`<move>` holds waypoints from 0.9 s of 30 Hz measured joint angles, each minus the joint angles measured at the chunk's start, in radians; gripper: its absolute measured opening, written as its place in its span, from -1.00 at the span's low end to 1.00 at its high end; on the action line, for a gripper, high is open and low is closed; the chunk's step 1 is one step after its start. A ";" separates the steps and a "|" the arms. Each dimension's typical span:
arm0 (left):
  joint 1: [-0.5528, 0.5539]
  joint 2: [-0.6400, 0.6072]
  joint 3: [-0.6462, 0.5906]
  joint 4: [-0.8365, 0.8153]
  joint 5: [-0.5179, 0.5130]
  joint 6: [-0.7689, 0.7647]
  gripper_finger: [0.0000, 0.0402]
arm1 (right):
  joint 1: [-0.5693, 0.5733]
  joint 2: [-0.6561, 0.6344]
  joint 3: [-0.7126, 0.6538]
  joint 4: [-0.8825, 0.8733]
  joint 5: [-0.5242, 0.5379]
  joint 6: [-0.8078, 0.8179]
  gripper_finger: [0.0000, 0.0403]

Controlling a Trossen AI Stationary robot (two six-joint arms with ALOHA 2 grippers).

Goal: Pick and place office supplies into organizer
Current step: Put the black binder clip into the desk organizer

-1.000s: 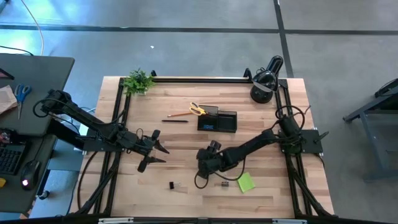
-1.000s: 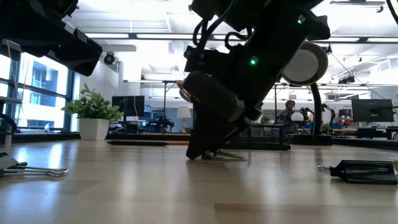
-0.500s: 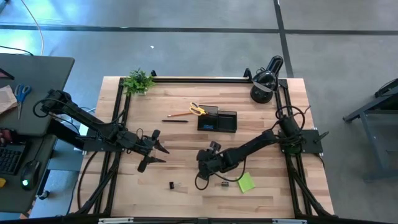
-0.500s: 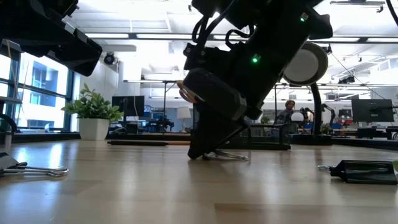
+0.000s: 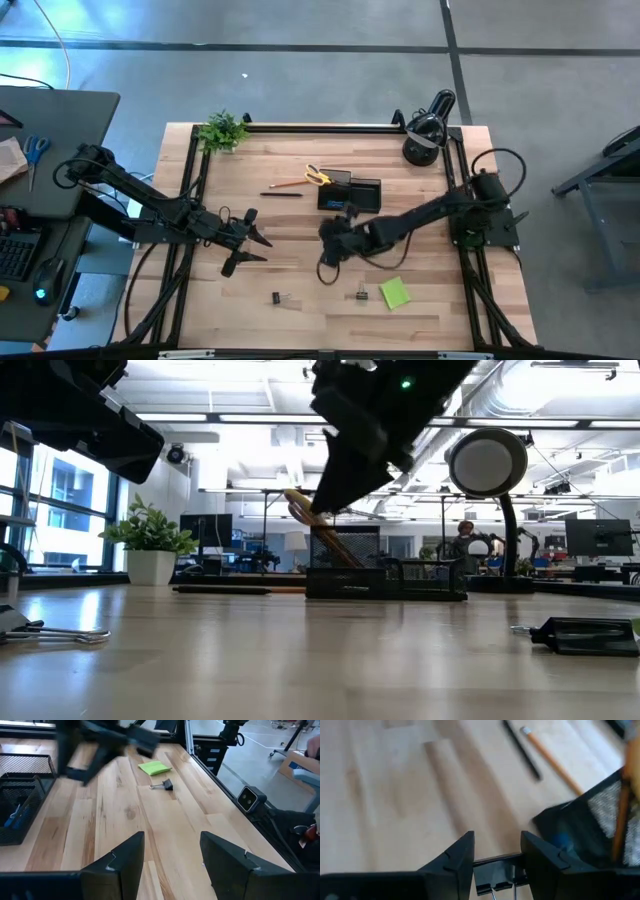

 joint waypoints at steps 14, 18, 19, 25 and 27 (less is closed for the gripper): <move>0.000 0.000 0.000 -0.005 0.000 0.002 -0.08 | -0.213 -0.001 0.000 -0.009 -0.073 -0.212 -0.28; 0.000 0.000 0.000 -0.005 0.000 0.003 -0.08 | -0.226 -0.001 0.000 -0.013 -0.072 -0.216 -0.18; 0.000 0.000 0.000 -0.005 0.000 0.003 -0.08 | -0.228 -0.001 0.000 -0.016 -0.071 -0.219 -0.15; 0.000 0.000 0.000 -0.004 0.000 0.004 -0.08 | -0.234 -0.001 0.000 -0.060 -0.039 -0.216 -0.04; 0.000 0.000 0.000 -0.004 0.000 0.004 -0.08 | -0.234 -0.001 0.000 -0.061 -0.044 -0.215 -0.02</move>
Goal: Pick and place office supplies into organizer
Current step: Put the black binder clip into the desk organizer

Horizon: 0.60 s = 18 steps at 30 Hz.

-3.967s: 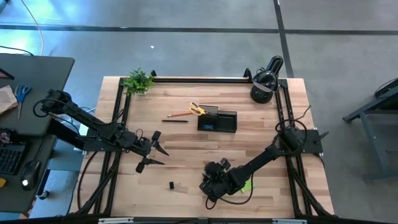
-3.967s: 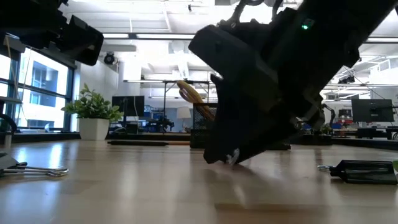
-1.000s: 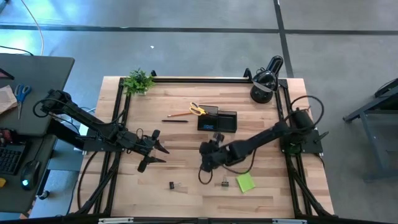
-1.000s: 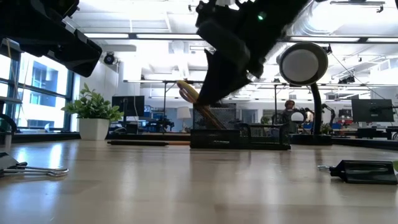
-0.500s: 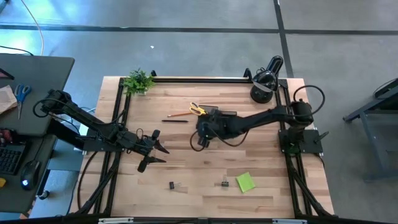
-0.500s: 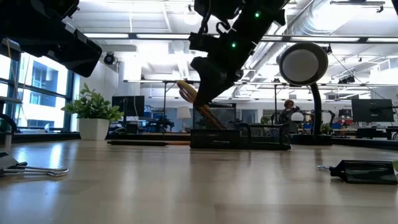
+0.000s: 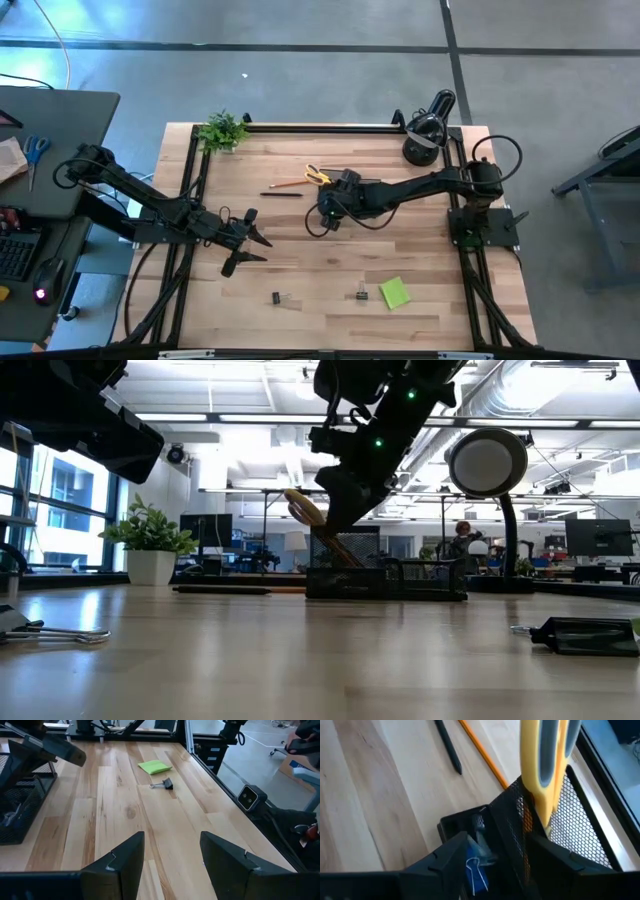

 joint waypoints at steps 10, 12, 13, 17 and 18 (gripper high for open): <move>0.000 0.000 0.000 -0.013 0.001 0.000 -0.08 | 0.072 0.000 0.002 0.112 -0.085 0.053 -0.04; 0.000 0.000 0.000 -0.017 0.001 -0.001 -0.08 | 0.092 0.000 0.002 0.130 -0.138 0.076 -0.06; 0.000 0.000 0.000 -0.016 0.002 -0.003 -0.08 | 0.103 0.000 0.002 0.140 -0.164 0.087 -0.06; 0.000 0.000 0.000 -0.017 0.004 -0.012 -0.08 | 0.152 0.006 0.002 0.192 -0.223 0.088 -0.09; 0.000 0.000 0.000 -0.017 0.004 -0.018 -0.08 | 0.164 0.013 0.002 0.206 -0.225 0.086 -0.10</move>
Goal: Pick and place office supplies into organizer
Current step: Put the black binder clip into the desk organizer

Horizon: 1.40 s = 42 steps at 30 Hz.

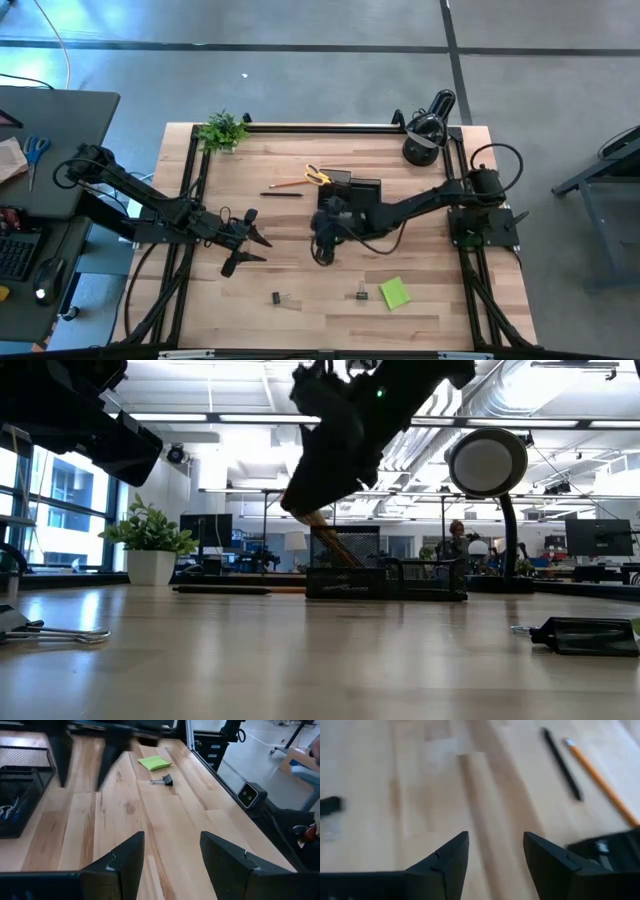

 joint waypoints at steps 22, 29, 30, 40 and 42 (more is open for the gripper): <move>-0.208 0.000 0.000 0.111 -0.188 -0.204 -0.08 | 0.069 0.038 -0.001 0.112 -0.107 -0.371 -0.30; -0.358 0.011 0.000 0.113 -0.415 -0.240 -0.08 | 0.023 0.031 -0.001 0.049 -0.216 -0.394 -0.39; -0.376 0.015 0.000 0.112 -0.440 -0.242 -0.08 | 0.019 0.028 -0.001 0.032 -0.224 -0.394 -0.39; -0.433 0.110 0.000 0.214 -0.520 -0.262 -0.08 | 0.025 0.006 -0.001 -0.066 -0.241 -0.323 -0.39; -0.433 0.124 0.000 0.218 -0.520 -0.273 -0.08 | 0.038 0.008 -0.002 -0.073 -0.239 -0.278 -0.38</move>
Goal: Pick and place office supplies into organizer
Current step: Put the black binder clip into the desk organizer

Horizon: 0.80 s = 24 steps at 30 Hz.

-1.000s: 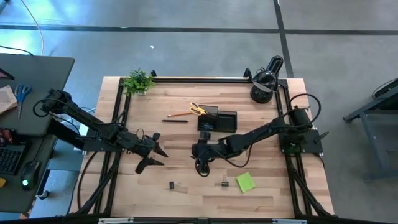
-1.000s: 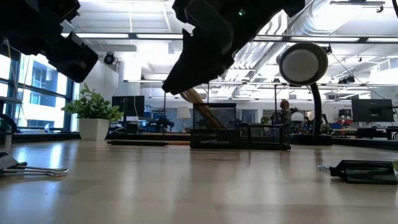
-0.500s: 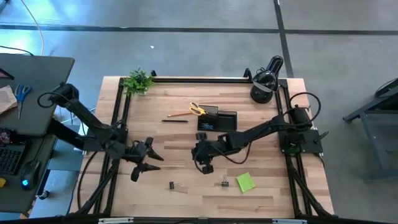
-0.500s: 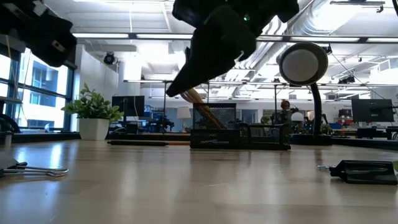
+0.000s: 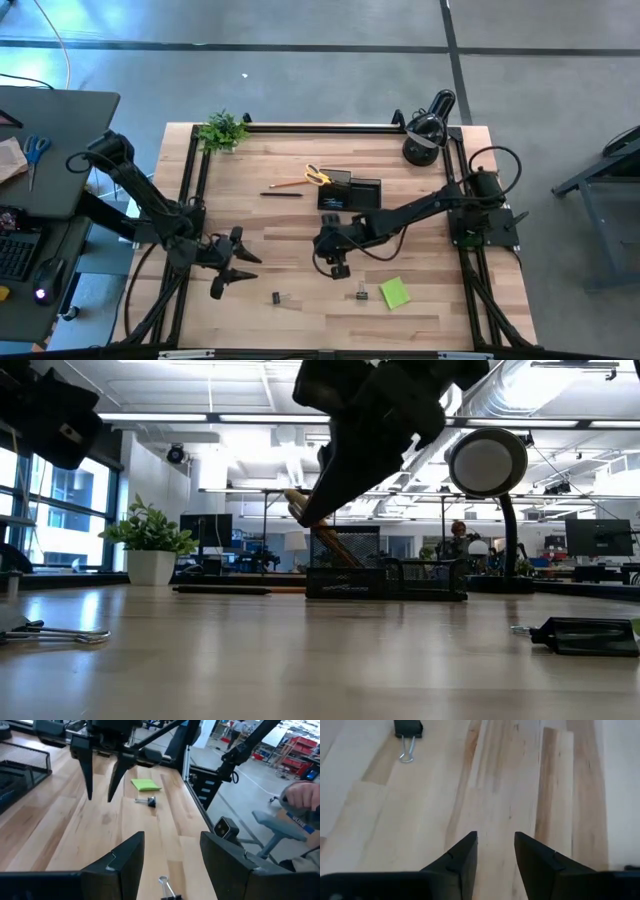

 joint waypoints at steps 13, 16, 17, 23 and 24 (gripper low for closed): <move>-0.041 0.128 0.267 -0.296 0.001 0.021 -0.08 | 0.092 0.003 -0.163 0.283 0.177 0.155 -0.38; -0.052 0.186 0.363 -0.479 0.002 -0.036 -0.08 | 0.099 0.003 -0.164 0.300 0.193 0.175 -0.38; -0.054 0.205 0.386 -0.529 0.006 -0.050 -0.08 | 0.102 0.003 -0.164 0.309 0.193 0.183 -0.38; -0.050 0.298 0.425 -0.600 0.070 -0.133 -0.08 | 0.121 0.003 -0.164 0.328 0.196 0.210 -0.38; -0.050 0.312 0.425 -0.591 0.073 -0.149 -0.08 | 0.124 0.003 -0.164 0.328 0.197 0.216 -0.38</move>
